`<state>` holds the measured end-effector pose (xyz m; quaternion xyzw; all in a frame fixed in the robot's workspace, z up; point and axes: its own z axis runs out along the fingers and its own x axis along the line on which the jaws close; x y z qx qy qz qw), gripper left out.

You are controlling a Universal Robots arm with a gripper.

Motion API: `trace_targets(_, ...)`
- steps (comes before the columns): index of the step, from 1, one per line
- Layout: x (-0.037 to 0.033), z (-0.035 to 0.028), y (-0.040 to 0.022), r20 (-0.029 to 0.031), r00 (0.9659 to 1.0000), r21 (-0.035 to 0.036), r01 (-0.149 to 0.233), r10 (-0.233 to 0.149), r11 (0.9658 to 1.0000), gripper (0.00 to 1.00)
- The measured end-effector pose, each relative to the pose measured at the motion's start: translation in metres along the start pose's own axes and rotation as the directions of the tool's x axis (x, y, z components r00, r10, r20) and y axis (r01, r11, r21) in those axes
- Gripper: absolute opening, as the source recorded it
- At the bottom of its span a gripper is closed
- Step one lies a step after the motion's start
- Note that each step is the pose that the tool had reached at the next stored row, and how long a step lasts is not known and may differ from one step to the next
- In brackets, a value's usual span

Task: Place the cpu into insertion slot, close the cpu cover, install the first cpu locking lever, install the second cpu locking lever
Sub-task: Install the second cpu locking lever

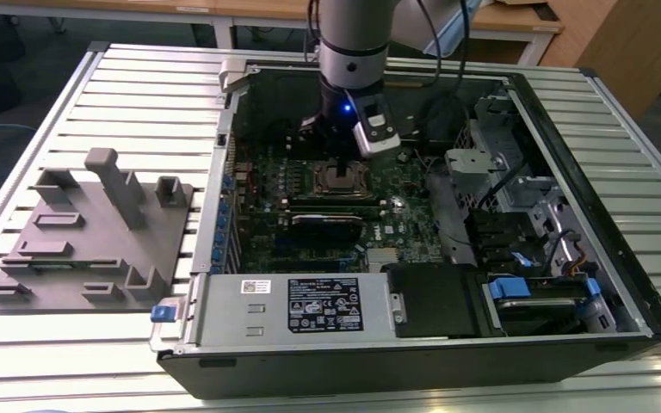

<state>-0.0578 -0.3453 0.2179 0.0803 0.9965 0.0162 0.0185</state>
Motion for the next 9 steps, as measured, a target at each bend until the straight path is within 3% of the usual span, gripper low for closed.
trace_targets(9,-0.001,0.0,0.0003,0.0003,1.0,0.0016,0.0,0.0,1.0,0.11)
